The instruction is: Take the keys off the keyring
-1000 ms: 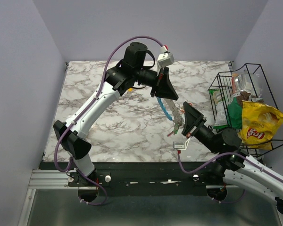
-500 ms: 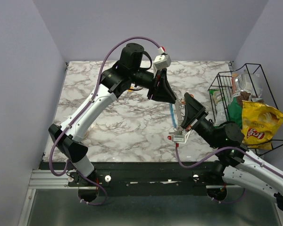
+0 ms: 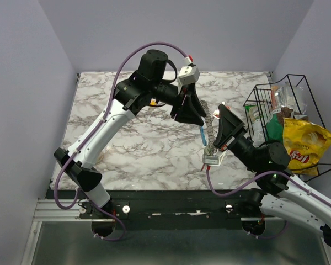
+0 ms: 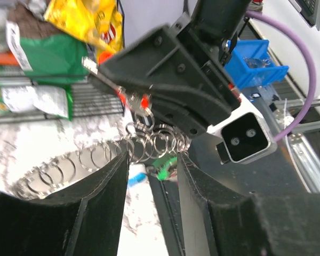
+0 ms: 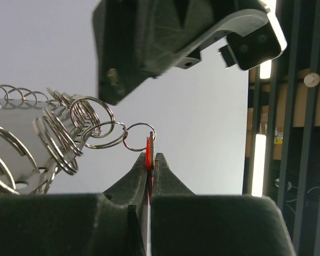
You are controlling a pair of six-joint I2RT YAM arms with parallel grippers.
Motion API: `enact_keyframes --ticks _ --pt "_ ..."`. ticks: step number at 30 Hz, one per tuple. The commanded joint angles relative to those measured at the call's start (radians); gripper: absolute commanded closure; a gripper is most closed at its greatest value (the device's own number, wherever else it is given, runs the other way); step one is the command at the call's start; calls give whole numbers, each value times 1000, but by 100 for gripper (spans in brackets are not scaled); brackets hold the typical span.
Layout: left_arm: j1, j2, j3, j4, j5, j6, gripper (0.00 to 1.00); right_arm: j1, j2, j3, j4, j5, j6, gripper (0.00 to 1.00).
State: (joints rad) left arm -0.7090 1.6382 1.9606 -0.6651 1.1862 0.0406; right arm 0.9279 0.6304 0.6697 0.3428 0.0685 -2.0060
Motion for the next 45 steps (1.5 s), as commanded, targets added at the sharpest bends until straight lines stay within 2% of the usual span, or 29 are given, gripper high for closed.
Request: enact_keyframes --ticks 1,4,8,12,21,30,32,33,35,36,37,38,39,40,41,42,45 --pt "-3 -21 81 -39 41 56 49 -1 -5 22 50 -13 -516 99" --pt "2 -26 95 -39 87 62 49 0 2 27 50 -7 -507 99" --pt "6 -15 127 -67 34 120 47 -1 2 27 51 -28 -508 99" --pt "13 40 178 -131 -23 234 42 -1 3 28 47 -39 -504 99" --pt "20 179 267 -153 -14 306 38 0 2 41 22 -59 -484 99" --pt "23 221 256 -145 196 276 38 -1 6 56 22 -21 -447 99" --pt "23 201 200 -64 233 231 39 0 9 60 18 -6 -439 99" --pt "23 189 163 -4 268 126 39 0 8 62 16 -4 -438 99" --pt "23 125 50 357 303 -85 40 0 9 68 13 2 -433 99" --pt "23 102 -95 553 340 -401 40 0 11 70 12 7 -432 99" --pt "19 79 -170 1129 354 -679 40 -1 11 73 4 10 -433 99" --pt "13 80 -245 1517 358 -964 40 -1 12 76 4 11 -433 99" --pt "6 107 -273 1840 372 -1216 40 -1 12 79 4 14 -432 99" --pt "-9 209 -220 2267 418 -1697 41 -1 14 79 4 13 -433 99" --pt "-32 269 -92 2361 438 -1849 43 -1 17 80 1 14 -435 99" --pt "-35 299 -82 2360 449 -1902 46 -1 18 79 -1 16 -436 99" --pt "-40 255 -150 2348 426 -1803 46 -3 17 73 4 17 -441 99"
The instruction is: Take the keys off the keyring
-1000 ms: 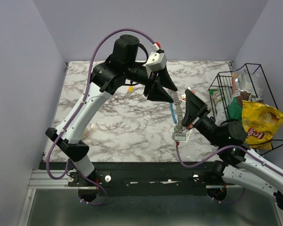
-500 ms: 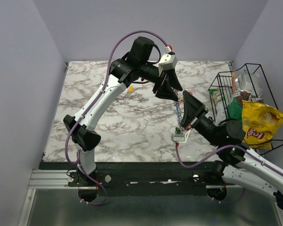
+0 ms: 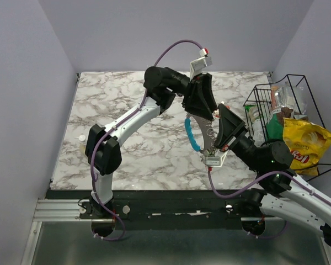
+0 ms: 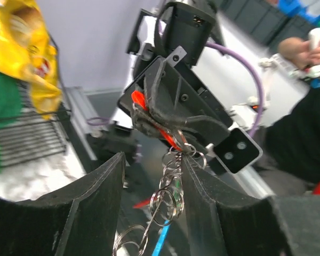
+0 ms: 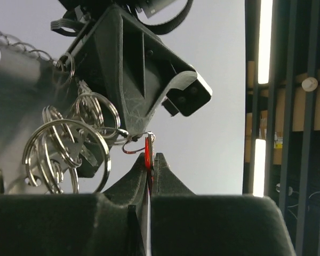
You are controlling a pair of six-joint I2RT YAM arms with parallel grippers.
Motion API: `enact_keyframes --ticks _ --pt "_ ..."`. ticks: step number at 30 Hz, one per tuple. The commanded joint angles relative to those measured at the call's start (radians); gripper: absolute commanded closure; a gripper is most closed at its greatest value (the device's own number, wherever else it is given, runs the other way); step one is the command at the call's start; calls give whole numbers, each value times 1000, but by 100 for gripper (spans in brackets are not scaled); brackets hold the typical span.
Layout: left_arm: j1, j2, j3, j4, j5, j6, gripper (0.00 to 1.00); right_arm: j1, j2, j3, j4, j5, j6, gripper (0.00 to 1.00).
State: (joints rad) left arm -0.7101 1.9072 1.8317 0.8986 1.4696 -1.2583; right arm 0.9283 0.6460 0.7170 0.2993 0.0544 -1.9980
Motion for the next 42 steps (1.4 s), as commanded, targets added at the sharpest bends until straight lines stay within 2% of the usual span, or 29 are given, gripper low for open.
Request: enact_keyframes --ticks 1,7,11,15,19,22,28,30,31,36,39,42 --pt "-40 -8 -9 792 140 -516 48 -2 0 24 49 33 -447 99" --pt "-42 -46 -46 790 176 -564 57 -3 -6 38 43 64 -436 99" --pt "-42 -82 -100 787 189 -575 57 -2 -5 41 46 53 -444 99" --pt "-42 -114 -173 786 189 -570 53 -2 0 45 50 48 -453 99" --pt "-42 -141 -206 786 187 -558 62 -2 1 52 52 51 -456 99" --pt "-45 -157 -221 786 189 -547 63 -2 3 55 55 50 -456 99" --pt "-55 -174 -258 787 187 -530 62 -2 7 52 66 38 -463 99" --pt "-55 -178 -271 789 187 -527 57 -3 4 55 66 36 -456 99" --pt "-55 -186 -276 789 187 -524 51 -3 4 58 67 33 -458 99" --pt "-49 -185 -273 792 187 -524 45 -3 0 62 77 -4 -456 99" --pt "-48 -183 -269 792 186 -523 48 -2 0 59 81 -4 -459 99" --pt "-48 -183 -272 790 184 -527 55 -3 0 58 89 -10 -461 99"
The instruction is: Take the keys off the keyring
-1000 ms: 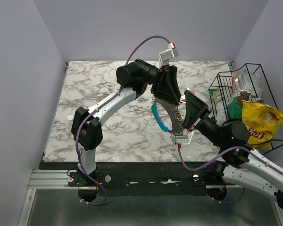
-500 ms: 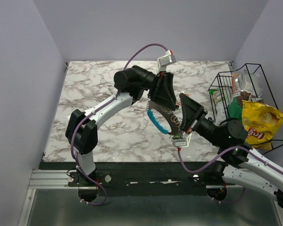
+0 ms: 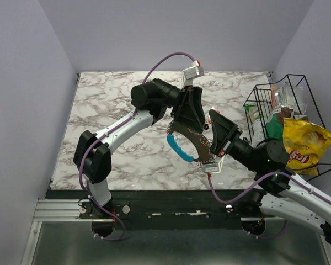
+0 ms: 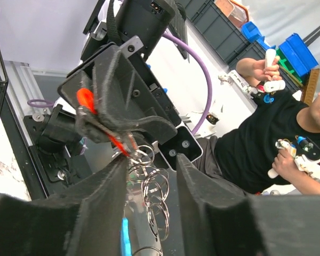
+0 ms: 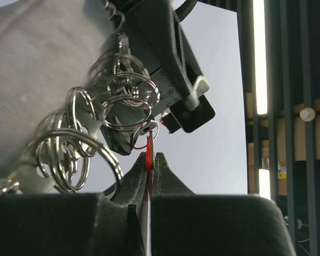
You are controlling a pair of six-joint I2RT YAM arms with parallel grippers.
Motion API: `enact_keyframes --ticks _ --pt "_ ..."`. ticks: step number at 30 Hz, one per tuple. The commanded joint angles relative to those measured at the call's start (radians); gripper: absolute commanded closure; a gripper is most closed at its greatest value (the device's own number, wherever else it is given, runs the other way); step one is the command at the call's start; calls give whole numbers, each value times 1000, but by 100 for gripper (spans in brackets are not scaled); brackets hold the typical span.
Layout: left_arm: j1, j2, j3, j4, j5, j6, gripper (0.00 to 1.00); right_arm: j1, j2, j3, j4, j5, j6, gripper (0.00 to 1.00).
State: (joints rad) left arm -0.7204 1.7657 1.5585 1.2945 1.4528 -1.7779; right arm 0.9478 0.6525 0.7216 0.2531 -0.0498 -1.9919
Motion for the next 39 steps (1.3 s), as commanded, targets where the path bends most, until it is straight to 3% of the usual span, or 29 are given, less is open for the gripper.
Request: enact_keyframes --ticks 1,15,18,20,24,32,39 --pt "-37 -45 -1 396 202 -9 58 -23 -5 55 146 90 -469 99" --pt "-37 -66 -28 396 201 -34 70 -23 -5 95 135 126 -481 99" --pt "-37 -80 -40 396 201 -35 66 -23 -5 104 133 139 -484 99" --pt "-36 -91 -48 396 201 -35 56 -21 -7 105 129 142 -492 99" --pt "-36 -97 -54 396 201 -41 53 -21 -7 104 129 143 -495 99" --pt "-36 -97 -69 393 201 -40 71 -23 -7 110 129 153 -489 99" --pt "-36 -92 -61 393 201 -41 79 -21 -13 91 124 154 -495 99"
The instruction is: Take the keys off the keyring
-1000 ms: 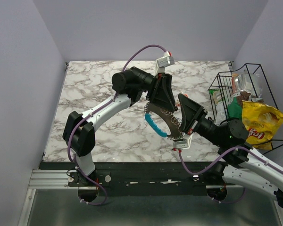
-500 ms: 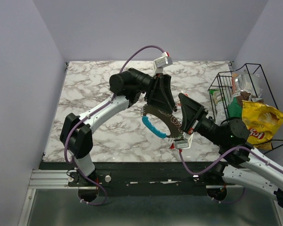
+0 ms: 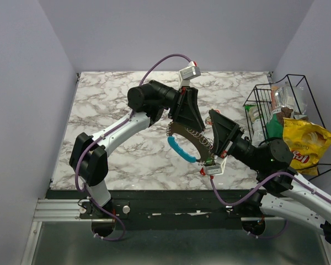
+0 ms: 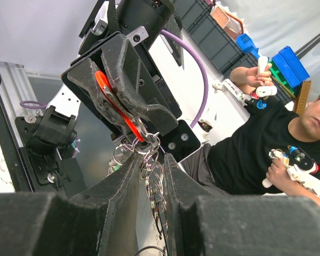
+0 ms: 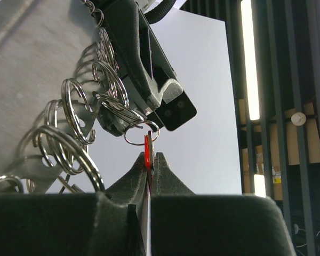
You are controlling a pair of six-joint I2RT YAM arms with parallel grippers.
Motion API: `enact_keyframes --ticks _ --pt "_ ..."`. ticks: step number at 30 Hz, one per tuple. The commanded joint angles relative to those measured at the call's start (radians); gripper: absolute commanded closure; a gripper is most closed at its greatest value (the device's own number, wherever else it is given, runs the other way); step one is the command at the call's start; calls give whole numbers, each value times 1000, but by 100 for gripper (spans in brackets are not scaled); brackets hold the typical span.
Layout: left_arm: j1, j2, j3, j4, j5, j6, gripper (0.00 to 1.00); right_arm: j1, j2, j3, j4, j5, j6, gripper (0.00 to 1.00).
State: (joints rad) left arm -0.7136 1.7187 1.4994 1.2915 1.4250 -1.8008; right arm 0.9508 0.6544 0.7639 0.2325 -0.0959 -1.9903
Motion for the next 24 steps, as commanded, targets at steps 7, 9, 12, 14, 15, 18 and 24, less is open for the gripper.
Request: enact_keyframes --ticks 7,9,12,14,15,18,24 --pt "-44 -38 1 393 227 -26 82 -24 -4 52 143 208 -513 99" --pt "-44 -39 -1 390 230 -32 84 -24 -1 55 143 211 -518 99" --pt "-44 -36 -5 384 233 -37 92 -24 4 60 140 211 -524 99" --pt "-44 -36 -8 378 233 -38 97 -24 7 66 142 213 -527 99" --pt "-46 -36 -10 377 233 -38 98 -24 10 66 142 214 -528 99" --pt "-44 -42 -13 371 235 -43 97 -24 16 68 148 217 -538 99" --pt "-31 -64 -28 359 238 -46 100 -26 30 58 189 213 -484 99"
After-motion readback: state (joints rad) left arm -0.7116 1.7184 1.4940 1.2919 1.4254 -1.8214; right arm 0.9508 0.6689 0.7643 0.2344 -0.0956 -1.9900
